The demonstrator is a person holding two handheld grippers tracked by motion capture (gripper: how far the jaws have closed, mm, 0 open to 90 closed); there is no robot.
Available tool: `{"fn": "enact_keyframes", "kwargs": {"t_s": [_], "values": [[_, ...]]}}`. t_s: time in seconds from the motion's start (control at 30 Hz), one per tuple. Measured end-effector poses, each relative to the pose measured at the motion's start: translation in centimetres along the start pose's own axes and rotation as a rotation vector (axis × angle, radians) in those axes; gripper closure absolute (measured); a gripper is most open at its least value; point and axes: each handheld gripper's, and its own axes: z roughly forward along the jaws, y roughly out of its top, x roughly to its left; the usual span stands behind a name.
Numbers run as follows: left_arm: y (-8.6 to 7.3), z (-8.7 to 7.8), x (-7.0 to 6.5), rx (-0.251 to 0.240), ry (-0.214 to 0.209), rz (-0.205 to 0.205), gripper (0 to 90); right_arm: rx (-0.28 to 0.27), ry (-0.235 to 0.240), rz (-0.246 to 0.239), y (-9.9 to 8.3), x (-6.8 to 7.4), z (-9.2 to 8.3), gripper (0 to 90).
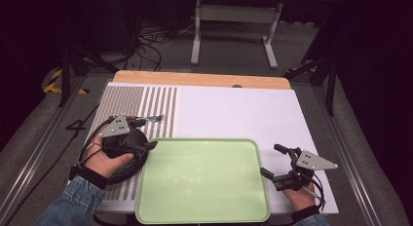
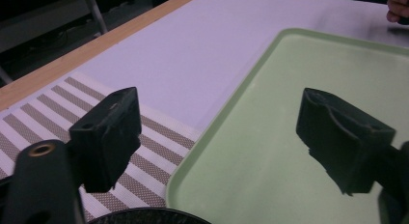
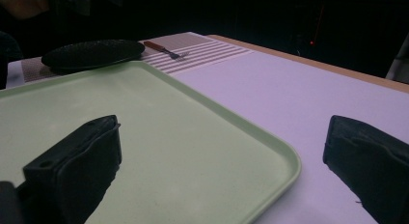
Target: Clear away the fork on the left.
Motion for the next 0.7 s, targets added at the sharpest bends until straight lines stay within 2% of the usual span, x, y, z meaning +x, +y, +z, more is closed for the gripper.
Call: {"fn": "enact_keyframes", "kwargs": {"t_s": [0.17, 0.33, 0.37, 0.47, 0.53, 0.7], "values": [[0.5, 0.1, 1.2, 0.029, 0.029, 0.007, 17.0, -0.002, 0.008, 0.001, 0.0, 0.0, 0.1, 0.6], [0.9, 0.4, 2.5, 0.058, 0.041, 0.004, 11.9, -0.002, 0.017, 0.001, 0.0, 0.0, 0.1, 0.6], [0.9, 0.4, 2.5, 0.058, 0.041, 0.004, 11.1, 0.002, 0.017, 0.003, 0.0, -0.1, 0.1, 0.6], [1.0, 0.9, 3.4, 0.108, 0.034, 0.018, 9.9, 0.000, 0.019, 0.001, 0.0, 0.0, 0.1, 0.6], [1.0, 1.0, 3.7, 0.117, 0.036, 0.023, 10.0, 0.000, 0.017, -0.002, 0.0, 0.0, 0.1, 0.6], [1.1, 1.5, 4.8, 0.145, 0.042, 0.009, 9.9, 0.003, 0.020, -0.004, 0.0, 0.0, 0.1, 0.6]]}}
